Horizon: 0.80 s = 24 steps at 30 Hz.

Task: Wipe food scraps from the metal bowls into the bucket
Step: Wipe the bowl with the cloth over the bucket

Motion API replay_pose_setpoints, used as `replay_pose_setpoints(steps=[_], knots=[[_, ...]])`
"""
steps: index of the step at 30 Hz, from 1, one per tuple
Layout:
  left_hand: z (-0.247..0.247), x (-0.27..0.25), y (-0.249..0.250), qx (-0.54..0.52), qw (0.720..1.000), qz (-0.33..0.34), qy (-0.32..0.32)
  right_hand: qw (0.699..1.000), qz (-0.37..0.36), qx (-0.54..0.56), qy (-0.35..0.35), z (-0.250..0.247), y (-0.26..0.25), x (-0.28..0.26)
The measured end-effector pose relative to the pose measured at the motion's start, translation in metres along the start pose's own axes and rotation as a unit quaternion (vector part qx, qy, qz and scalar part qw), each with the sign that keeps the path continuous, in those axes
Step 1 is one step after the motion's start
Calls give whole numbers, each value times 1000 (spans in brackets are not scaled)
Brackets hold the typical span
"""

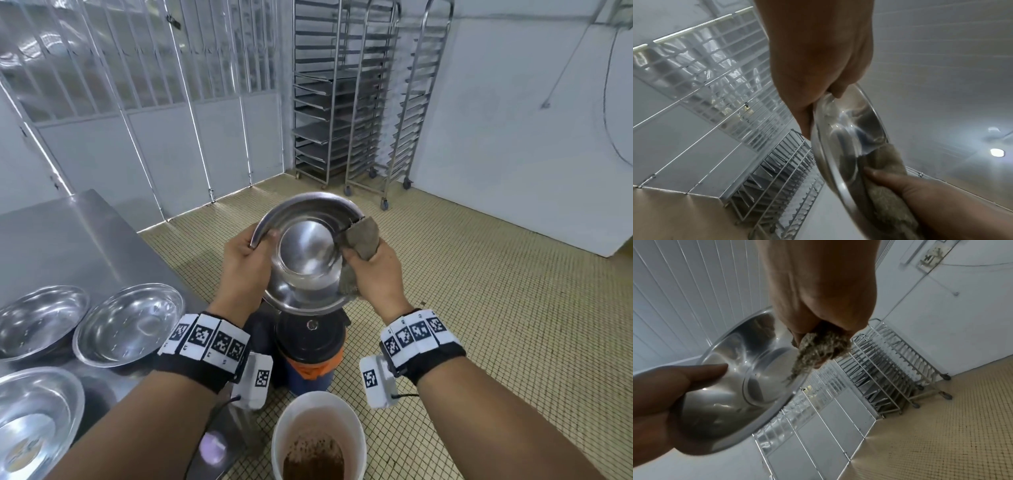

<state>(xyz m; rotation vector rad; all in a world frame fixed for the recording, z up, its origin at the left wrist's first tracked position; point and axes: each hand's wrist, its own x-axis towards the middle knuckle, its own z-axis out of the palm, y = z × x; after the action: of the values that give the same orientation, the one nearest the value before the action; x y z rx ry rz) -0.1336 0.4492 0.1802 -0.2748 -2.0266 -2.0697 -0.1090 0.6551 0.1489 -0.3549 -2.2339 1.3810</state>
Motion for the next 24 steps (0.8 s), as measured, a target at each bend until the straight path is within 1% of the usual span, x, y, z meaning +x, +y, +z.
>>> replay_pose_setpoints(steps=[1, 3, 5, 7, 9, 10, 13, 15, 16, 17, 19, 21, 22, 23, 24], knots=[[0, 0, 0, 6, 1000, 1, 6, 1000, 8, 1, 0, 0, 0, 0], [0, -2, 2, 45, 999, 11, -18, 999, -8, -34, -8, -8, -8, 7], [0, -4, 5, 84, 995, 20, -48, 992, -58, -109, -32, -20, -25, 18], [1, -4, 6, 106, 992, 16, -61, 979, -108, -165, -57, -29, -41, 27], [4, -2, 6, 79, 996, 2, -48, 977, -130, -162, -47, -32, -48, 31], [5, 0, 5, 49, 998, -7, -40, 981, -126, -145, -29, -30, -47, 30], [7, 0, 1, -27, 999, -36, -3, 996, -71, -53, 27, -19, -35, 21], [5, -4, -2, -71, 996, -57, 4, 999, -38, -12, 23, -10, -22, 15], [4, -5, -4, -68, 996, -60, 2, 999, -32, -11, 14, -9, -18, 12], [2, -6, -5, -35, 998, -52, 0, 999, -35, -15, 3, -9, -16, 11], [-3, -1, -5, 66, 998, 3, -24, 995, -72, -59, -19, -16, -17, 13], [-7, 4, 4, 130, 987, 54, -80, 977, -136, -154, -60, -21, -24, 16], [-8, 6, 8, 151, 979, 68, -114, 966, -161, -189, -77, -21, -26, 17], [-7, 7, 10, 162, 974, 74, -138, 960, -174, -202, -87, -21, -27, 18], [-5, 8, 12, 156, 975, 72, -141, 960, -179, -197, -83, -20, -29, 16]])
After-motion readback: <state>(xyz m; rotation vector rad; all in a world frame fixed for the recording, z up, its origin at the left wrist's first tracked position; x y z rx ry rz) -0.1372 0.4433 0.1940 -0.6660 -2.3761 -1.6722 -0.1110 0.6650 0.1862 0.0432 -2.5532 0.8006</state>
